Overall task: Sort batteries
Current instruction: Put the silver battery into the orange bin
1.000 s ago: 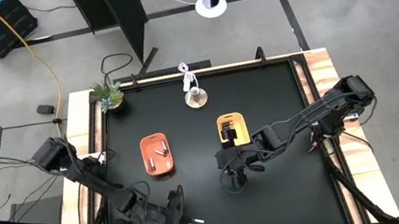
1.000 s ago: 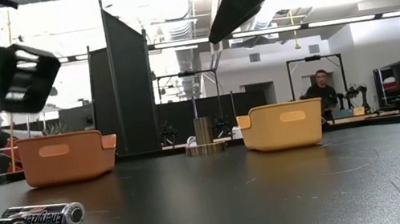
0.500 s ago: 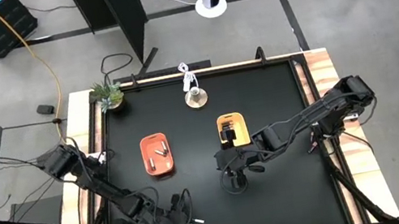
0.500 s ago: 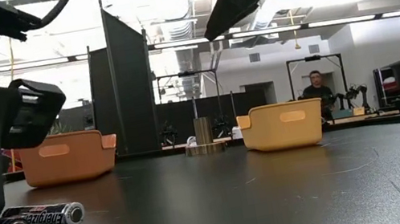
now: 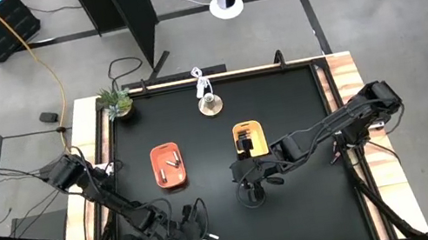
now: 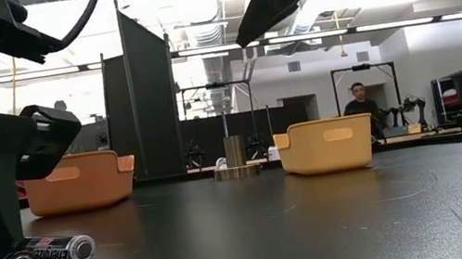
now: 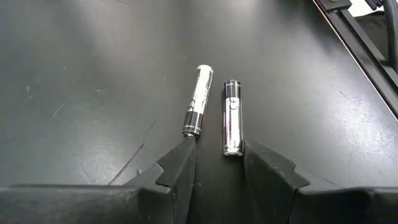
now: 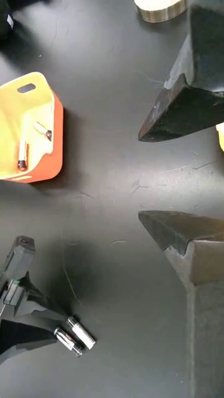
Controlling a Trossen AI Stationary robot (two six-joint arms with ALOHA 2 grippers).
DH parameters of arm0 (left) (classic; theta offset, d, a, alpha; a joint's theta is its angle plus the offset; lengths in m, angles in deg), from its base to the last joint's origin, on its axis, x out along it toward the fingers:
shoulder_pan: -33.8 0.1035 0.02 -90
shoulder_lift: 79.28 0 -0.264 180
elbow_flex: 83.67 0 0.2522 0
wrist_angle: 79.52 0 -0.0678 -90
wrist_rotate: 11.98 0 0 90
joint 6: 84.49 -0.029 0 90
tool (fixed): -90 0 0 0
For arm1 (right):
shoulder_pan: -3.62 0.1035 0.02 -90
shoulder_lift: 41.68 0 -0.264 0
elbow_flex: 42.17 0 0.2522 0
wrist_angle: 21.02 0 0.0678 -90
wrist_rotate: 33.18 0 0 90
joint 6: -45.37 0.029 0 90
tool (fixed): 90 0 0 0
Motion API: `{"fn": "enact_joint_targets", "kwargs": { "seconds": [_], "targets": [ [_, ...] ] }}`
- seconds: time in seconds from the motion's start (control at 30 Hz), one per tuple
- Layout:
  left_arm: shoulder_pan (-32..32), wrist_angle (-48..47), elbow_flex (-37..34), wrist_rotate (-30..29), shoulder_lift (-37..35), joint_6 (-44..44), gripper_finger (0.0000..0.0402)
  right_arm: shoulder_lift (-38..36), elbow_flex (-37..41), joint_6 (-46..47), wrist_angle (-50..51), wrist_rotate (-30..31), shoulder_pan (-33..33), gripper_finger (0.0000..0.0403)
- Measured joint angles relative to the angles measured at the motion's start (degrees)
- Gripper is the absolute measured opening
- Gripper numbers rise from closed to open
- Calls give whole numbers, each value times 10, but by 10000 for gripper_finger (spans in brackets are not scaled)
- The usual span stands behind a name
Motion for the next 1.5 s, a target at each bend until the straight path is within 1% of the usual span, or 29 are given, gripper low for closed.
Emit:
{"fn": "enact_joint_targets", "kwargs": {
  "seconds": [0.47,0.77,0.87,0.97,1.3,1.5],
  "targets": [
    [0,4,0,5,0,8,129,0,0,-1,0,2,-1,207],
    [-2,33,0,17,9,7,128,0,0,-1,0,4,-1,207],
    [-3,45,7,15,32,5,116,0,0,-1,-2,4,-1,207],
    [-3,51,19,16,53,6,96,0,0,-1,-3,4,-1,207],
    [-3,39,21,15,55,3,27,0,0,-1,-3,4,-1,207],
    [-3,34,21,25,55,2,24,0,0,-1,-3,4,-1,207]
  ]
}}
